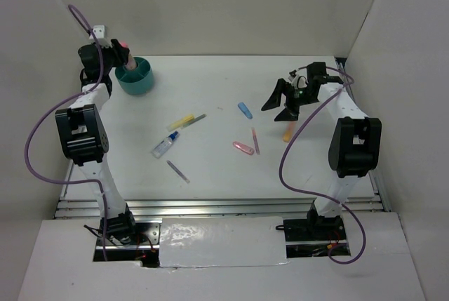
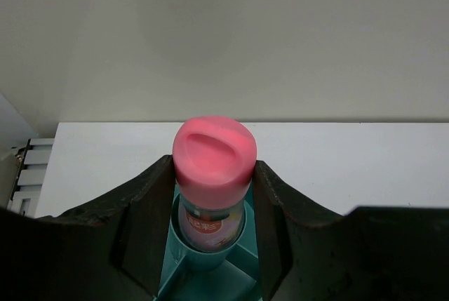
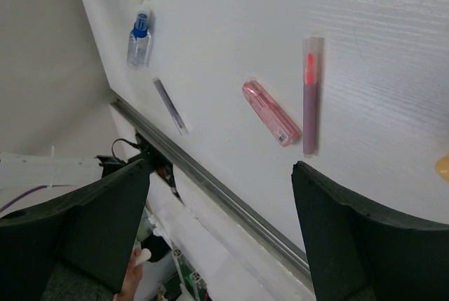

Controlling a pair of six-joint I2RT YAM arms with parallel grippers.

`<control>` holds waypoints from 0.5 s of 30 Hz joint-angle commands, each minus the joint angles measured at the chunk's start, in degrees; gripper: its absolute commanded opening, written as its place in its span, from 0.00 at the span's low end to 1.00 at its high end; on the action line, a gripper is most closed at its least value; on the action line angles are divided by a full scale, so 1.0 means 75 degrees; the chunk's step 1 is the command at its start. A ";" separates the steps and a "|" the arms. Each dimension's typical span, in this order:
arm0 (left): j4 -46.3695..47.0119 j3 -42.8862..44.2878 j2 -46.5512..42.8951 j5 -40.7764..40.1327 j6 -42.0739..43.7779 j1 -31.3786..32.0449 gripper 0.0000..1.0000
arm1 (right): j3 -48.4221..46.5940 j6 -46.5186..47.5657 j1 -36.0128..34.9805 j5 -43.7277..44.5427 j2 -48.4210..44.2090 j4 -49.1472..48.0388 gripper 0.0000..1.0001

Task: Sort the stationery into containers
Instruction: Place the stationery in the storage box.

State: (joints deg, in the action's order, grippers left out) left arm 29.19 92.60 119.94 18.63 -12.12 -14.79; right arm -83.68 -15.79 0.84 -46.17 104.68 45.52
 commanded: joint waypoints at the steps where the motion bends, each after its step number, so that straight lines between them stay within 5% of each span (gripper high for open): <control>1: 0.0866 -0.0076 0.0039 -0.0059 0.0046 0.0038 0.55 | -0.0339 0.0113 -0.0065 0.0051 0.0022 0.0154 0.89; 6: 0.0901 -0.0182 -0.0019 -0.0082 0.0034 0.0026 0.63 | -0.0362 0.0125 -0.0065 0.0109 0.0046 0.0177 0.89; 15: 0.0341 -0.0019 -0.0661 0.0502 0.0209 0.0026 0.59 | -0.0362 0.0137 -0.0065 0.0180 -0.0246 0.0270 0.89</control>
State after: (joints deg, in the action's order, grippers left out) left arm 30.52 91.48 119.77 18.96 -11.99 -14.74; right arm -84.33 -15.53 0.82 -45.39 104.79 45.89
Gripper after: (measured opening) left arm 0.598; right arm 0.893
